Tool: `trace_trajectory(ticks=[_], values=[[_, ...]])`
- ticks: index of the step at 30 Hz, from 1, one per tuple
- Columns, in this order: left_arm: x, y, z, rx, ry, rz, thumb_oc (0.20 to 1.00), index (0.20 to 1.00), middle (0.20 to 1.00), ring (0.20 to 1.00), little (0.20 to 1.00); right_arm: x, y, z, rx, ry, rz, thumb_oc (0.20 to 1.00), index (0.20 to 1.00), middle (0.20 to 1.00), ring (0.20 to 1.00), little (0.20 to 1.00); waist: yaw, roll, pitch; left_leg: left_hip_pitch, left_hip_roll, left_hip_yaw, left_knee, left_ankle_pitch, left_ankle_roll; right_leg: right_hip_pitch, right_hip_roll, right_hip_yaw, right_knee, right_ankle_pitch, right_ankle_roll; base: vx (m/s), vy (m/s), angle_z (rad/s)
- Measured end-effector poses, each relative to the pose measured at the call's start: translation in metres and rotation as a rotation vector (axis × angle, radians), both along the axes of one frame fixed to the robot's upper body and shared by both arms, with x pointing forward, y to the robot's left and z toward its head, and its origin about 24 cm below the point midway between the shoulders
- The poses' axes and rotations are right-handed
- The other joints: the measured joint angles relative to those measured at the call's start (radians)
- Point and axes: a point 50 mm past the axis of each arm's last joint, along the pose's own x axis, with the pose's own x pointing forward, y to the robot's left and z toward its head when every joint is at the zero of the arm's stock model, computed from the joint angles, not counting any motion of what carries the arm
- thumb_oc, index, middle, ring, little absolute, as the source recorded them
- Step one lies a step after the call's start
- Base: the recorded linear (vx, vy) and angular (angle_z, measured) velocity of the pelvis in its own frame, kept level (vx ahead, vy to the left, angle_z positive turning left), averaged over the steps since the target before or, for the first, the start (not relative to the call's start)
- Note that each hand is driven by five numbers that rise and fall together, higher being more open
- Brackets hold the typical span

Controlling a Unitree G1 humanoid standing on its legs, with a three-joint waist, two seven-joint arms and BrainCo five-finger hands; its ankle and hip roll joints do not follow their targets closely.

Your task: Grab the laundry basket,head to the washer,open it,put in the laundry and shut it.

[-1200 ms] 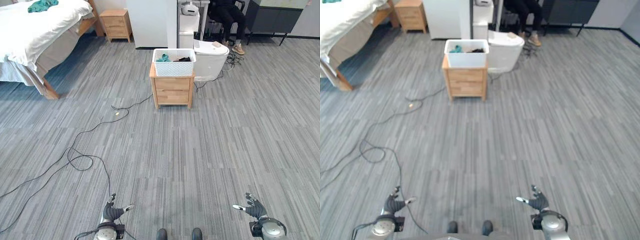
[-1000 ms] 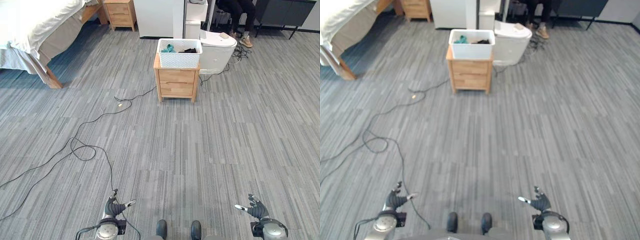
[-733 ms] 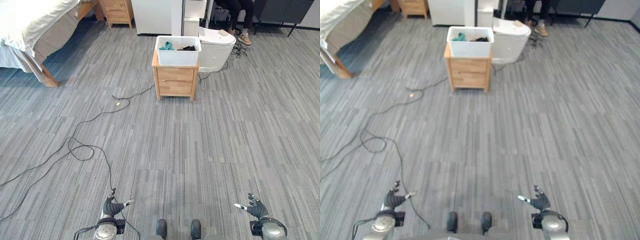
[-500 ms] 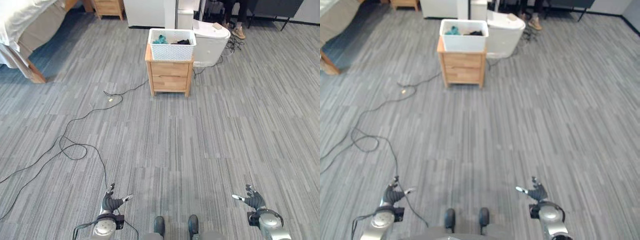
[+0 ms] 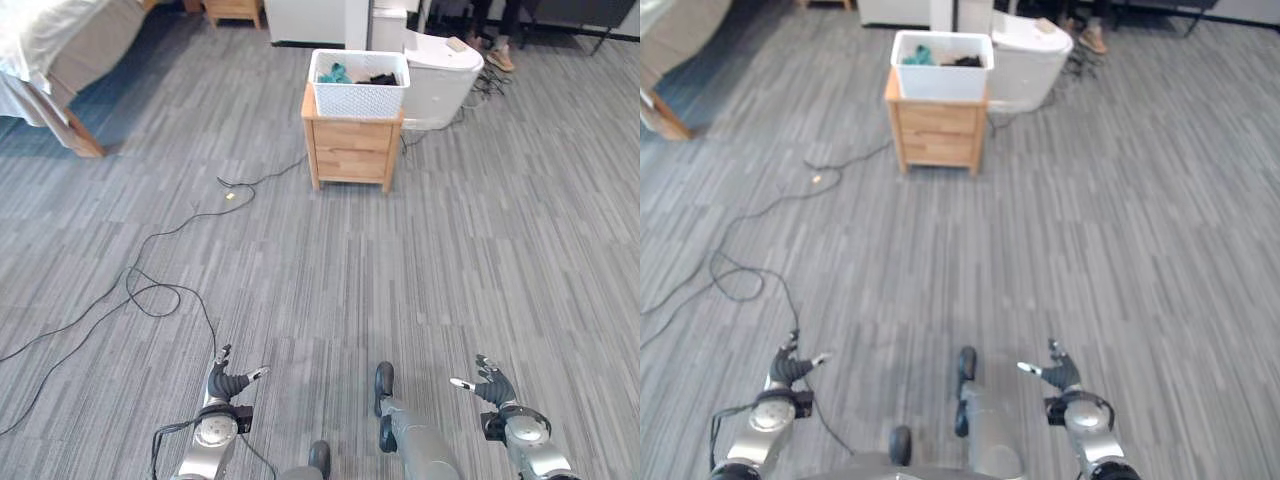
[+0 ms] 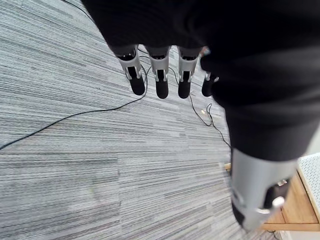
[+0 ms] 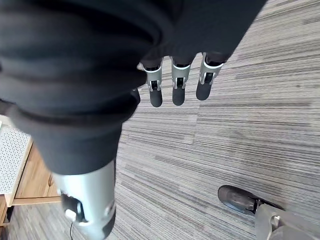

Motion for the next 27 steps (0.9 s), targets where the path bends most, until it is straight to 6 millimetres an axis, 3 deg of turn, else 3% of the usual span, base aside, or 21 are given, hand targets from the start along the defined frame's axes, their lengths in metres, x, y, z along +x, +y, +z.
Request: trace_trajectory(ticks=[2, 4, 5, 6, 7, 8, 9, 10, 11, 14, 15, 17, 20, 22, 26, 27], values=[[-0.007, -0.008, -0.005, -0.018, 0.018, -0.011, 1.0, 1.0, 1.0, 1.0, 1.0, -0.005, -0.002, -0.002, -0.003, 0.012, -0.003, 1.0, 1.0, 1.0, 1.0, 1.0, -0.024, 0.043, -0.014, 0.028, 0.049, -0.028, 0.01, -0.025, -0.015, 0.015, 0.043, -0.014, 0.04, 0.009, -0.008, 0.33, -0.17, 0.67], [-0.012, -0.009, -0.009, -0.021, 0.034, -0.016, 1.0, 1.0, 1.0, 1.0, 1.0, -0.003, -0.001, -0.002, -0.013, 0.012, 0.007, 1.0, 1.0, 1.0, 1.0, 1.0, -0.018, 0.052, -0.015, 0.032, 0.065, -0.007, 0.077, -0.011, -0.053, 0.035, 0.068, -0.022, 0.05, 0.016, -0.024, 0.33, -0.183, 0.16], [-0.019, -0.009, -0.014, -0.027, 0.065, -0.011, 1.0, 1.0, 1.0, 1.0, 1.0, 0.002, -0.001, 0.001, -0.021, 0.0, 0.015, 1.0, 1.0, 1.0, 1.0, 1.0, -0.021, 0.043, -0.017, -0.002, 0.069, 0.014, 0.236, 0.016, -0.099, 0.116, 0.073, -0.04, 0.0, 0.008, -0.04, 0.25, -0.153, 0.13], [-0.022, -0.01, -0.016, -0.03, 0.076, -0.013, 1.0, 1.0, 1.0, 1.0, 1.0, 0.002, -0.002, 0.002, -0.022, -0.008, 0.011, 1.0, 1.0, 1.0, 1.0, 1.0, -0.022, 0.036, -0.018, -0.037, 0.063, 0.016, 0.338, 0.029, -0.124, 0.154, 0.073, -0.039, -0.026, 0.011, -0.047, 0.22, -0.139, 0.07], [-0.024, -0.012, -0.017, -0.036, 0.083, -0.019, 1.0, 1.0, 1.0, 1.0, 1.0, 0.001, -0.004, 0.003, -0.032, -0.015, 0.018, 1.0, 1.0, 1.0, 1.0, 1.0, -0.015, 0.018, -0.037, -0.127, 0.057, 0.049, 0.56, 0.049, -0.176, 0.201, 0.071, -0.027, -0.07, 0.055, -0.103, 0.21, -0.126, -0.13], [-0.028, -0.013, -0.02, -0.041, 0.095, -0.017, 1.0, 1.0, 1.0, 1.0, 1.0, 0.003, -0.006, 0.005, -0.038, -0.023, 0.022, 1.0, 1.0, 1.0, 1.0, 1.0, -0.013, 0.025, -0.046, -0.159, 0.064, 0.06, 0.616, 0.043, -0.183, 0.221, 0.082, -0.023, -0.082, 0.052, -0.125, 0.31, -0.147, -0.1], [-0.027, -0.015, -0.022, -0.044, 0.106, -0.021, 1.0, 1.0, 1.0, 1.0, 1.0, 0.006, -0.006, 0.007, -0.043, -0.033, 0.023, 1.0, 1.0, 1.0, 1.0, 1.0, -0.021, 0.021, -0.055, -0.251, 0.077, 0.085, 0.703, 0.021, -0.17, 0.241, 0.099, 0.0, -0.098, 0.032, -0.179, 0.24, -0.095, 0.0], [-0.023, -0.015, -0.021, -0.044, 0.102, -0.028, 1.0, 1.0, 1.0, 1.0, 1.0, 0.005, -0.007, 0.006, -0.045, -0.027, 0.018, 1.0, 1.0, 1.0, 1.0, 1.0, -0.016, 0.014, -0.054, -0.281, 0.081, 0.144, 0.692, 0.01, -0.147, 0.257, 0.094, 0.008, -0.116, 0.046, -0.183, 0.27, -0.029, -0.02], [-0.019, -0.017, -0.019, -0.047, 0.088, -0.035, 1.0, 1.0, 1.0, 1.0, 1.0, 0.003, -0.006, 0.004, -0.046, -0.014, 0.022, 1.0, 1.0, 1.0, 1.0, 1.0, -0.011, 0.006, -0.055, -0.298, 0.065, 0.17, 0.605, 0.014, -0.144, 0.274, 0.094, 0.005, -0.133, 0.066, -0.187, 0.17, -0.007, -0.24], [-0.015, -0.016, -0.016, -0.044, 0.078, -0.05, 1.0, 1.0, 1.0, 1.0, 1.0, 0.0, -0.003, 0.001, -0.046, 0.002, 0.031, 1.0, 1.0, 1.0, 1.0, 1.0, -0.006, -0.02, -0.051, -0.352, 0.054, 0.204, 0.375, 0.048, -0.124, 0.356, 0.111, 0.007, -0.201, 0.052, -0.189, 0.35, 0.052, -0.13], [-0.014, -0.016, -0.016, -0.045, 0.075, -0.053, 1.0, 1.0, 1.0, 1.0, 1.0, -0.002, -0.003, -0.001, -0.054, 0.013, 0.027, 1.0, 1.0, 1.0, 1.0, 1.0, 0.0, -0.021, -0.053, -0.362, 0.051, 0.205, 0.219, 0.1, -0.123, 0.368, 0.123, 0.015, -0.209, 0.027, -0.159, 0.33, 0.063, -0.23], [-0.013, -0.015, -0.015, -0.044, 0.074, -0.055, 1.0, 1.0, 1.0, 1.0, 1.0, -0.003, -0.002, -0.002, -0.055, 0.023, 0.025, 1.0, 1.0, 1.0, 1.0, 1.0, 0.018, -0.019, -0.046, -0.395, 0.067, 0.199, 0.083, 0.206, -0.113, 0.394, 0.152, 0.036, -0.208, 0.028, -0.167, 0.29, 0.066, -0.4], [-0.017, -0.014, -0.019, -0.043, 0.095, -0.05, 1.0, 1.0, 1.0, 1.0, 1.0, -0.004, -0.002, -0.004, -0.061, 0.03, 0.017, 1.0, 1.0, 1.0, 1.0, 1.0, 0.035, -0.02, -0.043, -0.41, 0.061, 0.202, 0.015, 0.268, -0.105, 0.439, 0.165, 0.047, -0.208, 0.013, -0.155, 0.4, 0.145, -0.39], [-0.018, -0.012, -0.021, -0.04, 0.108, -0.041, 1.0, 1.0, 1.0, 1.0, 1.0, -0.005, -0.005, -0.005, -0.077, 0.042, 0.012, 1.0, 1.0, 1.0, 1.0, 1.0, 0.036, -0.011, -0.041, -0.418, 0.066, 0.197, -0.008, 0.294, -0.099, 0.477, 0.178, 0.065, -0.208, -0.031, -0.139, 0.43, 0.19, -0.24], [-0.022, -0.011, -0.023, -0.038, 0.125, -0.034, 1.0, 1.0, 1.0, 1.0, 1.0, -0.011, -0.006, -0.009, -0.079, 0.062, 0.005, 1.0, 1.0, 1.0, 1.0, 1.0, 0.041, -0.016, -0.045, -0.402, 0.061, 0.244, 0.069, 0.309, -0.065, 0.548, 0.168, 0.103, -0.208, -0.093, -0.122, 0.47, 0.238, -0.27], [-0.022, -0.011, -0.023, -0.039, 0.127, -0.032, 1.0, 1.0, 1.0, 1.0, 1.0, -0.015, -0.006, -0.011, -0.078, 0.077, 0.004, 1.0, 1.0, 1.0, 1.0, 1.0, 0.032, -0.025, -0.053, -0.396, 0.049, 0.264, 0.102, 0.301, -0.042, 0.571, 0.157, 0.105, -0.207, -0.109, -0.127, 0.27, 0.168, -0.06]])
